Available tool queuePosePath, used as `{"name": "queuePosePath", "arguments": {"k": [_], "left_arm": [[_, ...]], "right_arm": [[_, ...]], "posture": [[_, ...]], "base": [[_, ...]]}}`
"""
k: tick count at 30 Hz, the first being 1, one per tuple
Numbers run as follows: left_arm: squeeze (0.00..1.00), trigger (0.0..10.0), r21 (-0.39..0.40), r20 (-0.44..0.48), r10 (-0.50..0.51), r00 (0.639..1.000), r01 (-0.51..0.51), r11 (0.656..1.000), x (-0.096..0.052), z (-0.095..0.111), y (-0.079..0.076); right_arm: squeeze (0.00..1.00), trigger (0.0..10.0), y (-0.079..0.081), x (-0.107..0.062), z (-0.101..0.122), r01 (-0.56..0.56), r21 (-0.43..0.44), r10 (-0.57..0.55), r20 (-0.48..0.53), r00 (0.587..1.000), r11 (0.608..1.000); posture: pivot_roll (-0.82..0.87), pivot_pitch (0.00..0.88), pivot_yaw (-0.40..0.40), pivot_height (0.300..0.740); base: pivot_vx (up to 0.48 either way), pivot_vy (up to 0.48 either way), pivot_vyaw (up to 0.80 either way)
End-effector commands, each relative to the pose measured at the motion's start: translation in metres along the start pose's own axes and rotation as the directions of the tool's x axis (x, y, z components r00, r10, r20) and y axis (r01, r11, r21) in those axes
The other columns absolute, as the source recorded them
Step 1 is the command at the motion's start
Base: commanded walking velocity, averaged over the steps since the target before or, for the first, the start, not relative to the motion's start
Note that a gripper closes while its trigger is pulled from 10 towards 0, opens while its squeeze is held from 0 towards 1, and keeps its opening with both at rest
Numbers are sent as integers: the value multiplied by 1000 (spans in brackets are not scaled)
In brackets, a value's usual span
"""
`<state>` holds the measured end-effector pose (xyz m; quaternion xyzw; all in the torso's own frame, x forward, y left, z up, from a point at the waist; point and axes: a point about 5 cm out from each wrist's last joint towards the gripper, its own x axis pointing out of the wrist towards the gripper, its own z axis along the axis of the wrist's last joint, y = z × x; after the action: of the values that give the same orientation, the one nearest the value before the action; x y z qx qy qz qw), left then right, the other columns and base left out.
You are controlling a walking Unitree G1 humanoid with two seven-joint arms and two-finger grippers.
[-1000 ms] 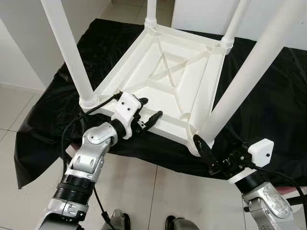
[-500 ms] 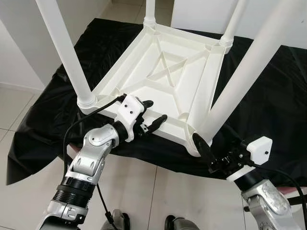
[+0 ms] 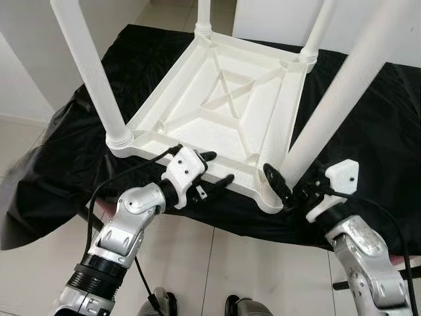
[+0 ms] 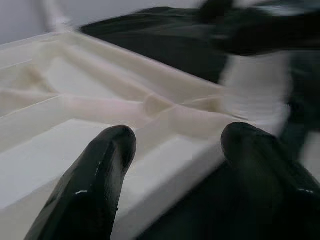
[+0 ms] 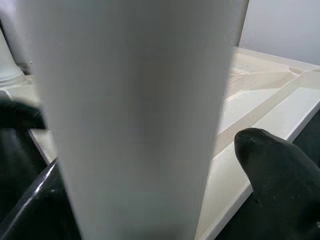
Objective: Building children table
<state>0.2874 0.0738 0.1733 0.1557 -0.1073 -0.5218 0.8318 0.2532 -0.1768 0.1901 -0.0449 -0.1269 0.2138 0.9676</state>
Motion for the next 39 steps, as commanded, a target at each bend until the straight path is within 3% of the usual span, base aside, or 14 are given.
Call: {"name": "queuePosePath", "arguments": {"k": [1, 7, 12, 14, 22, 28, 29, 32, 33, 39], "left_arm": [[0, 10000, 16, 8, -60, 998, 59, 998, 0, 2, -8], [0, 10000, 26, -3, -41, 999, 42, 999, 2, 4, -8], [0, 10000, 36, -7, 14, 1000, -14, 999, 6, 4, -5], [0, 10000, -5, -38, 54, 998, -54, 999, 11, 3, -1], [0, 10000, -80, -80, 58, 995, -64, 995, 18, 3, -7], [0, 10000, -75, -83, 41, 996, -47, 996, 20, 0, -18], [0, 10000, -73, -81, 43, 996, -49, 996, 19, 2, -18], [0, 10000, -71, -82, 43, 996, -49, 996, 19, 3, -18], [0, 10000, -59, -76, 48, 996, -52, 997, 19, 5, -18], [0, 10000, -53, -81, 39, 996, -43, 998, 18, 7, -20]], "right_arm": [[0, 10000, -6, -2, -4, 19, -30, -19, -20, 1000, 999], [0, 10000, -18, -5, -9, 5, -36, -6, -39, 999, 999], [0, 10000, -18, -7, -11, -25, -17, 24, -43, 999, 1000], [0, 10000, -19, -8, -16, -57, -4, 56, -54, 997, 998], [0, 10000, -20, 1, -23, -135, 27, 136, -59, 989, 991], [0, 9765, -25, 7, -21, -166, 11, 167, -44, 985, 986], [0, 3922, -27, 7, -21, -173, 6, 174, -43, 984, 985], [0, 3922, -28, 8, -21, -177, 6, 177, -41, 983, 984], [0, 0, -30, 8, -22, -178, 8, 178, -42, 983, 984], [0, 0, -33, 8, -27, -143, 26, 144, -58, 988, 989]], "posture": [[31, 171, -42, 740], [43, 154, -48, 740], [40, 146, -43, 740], [37, 136, -37, 740], [42, 124, -30, 740], [50, 121, -41, 740], [52, 121, -43, 740], [52, 121, -43, 740], [52, 121, -43, 740], [59, 125, -55, 740]], "base": [[0, 0, 0], [0, 0, 0], [0, 0, 0], [0, 0, 0], [0, 0, 0], [0, 0, 0], [0, 0, 0], [0, 0, 0], [0, 0, 0], [0, 0, 0]]}}
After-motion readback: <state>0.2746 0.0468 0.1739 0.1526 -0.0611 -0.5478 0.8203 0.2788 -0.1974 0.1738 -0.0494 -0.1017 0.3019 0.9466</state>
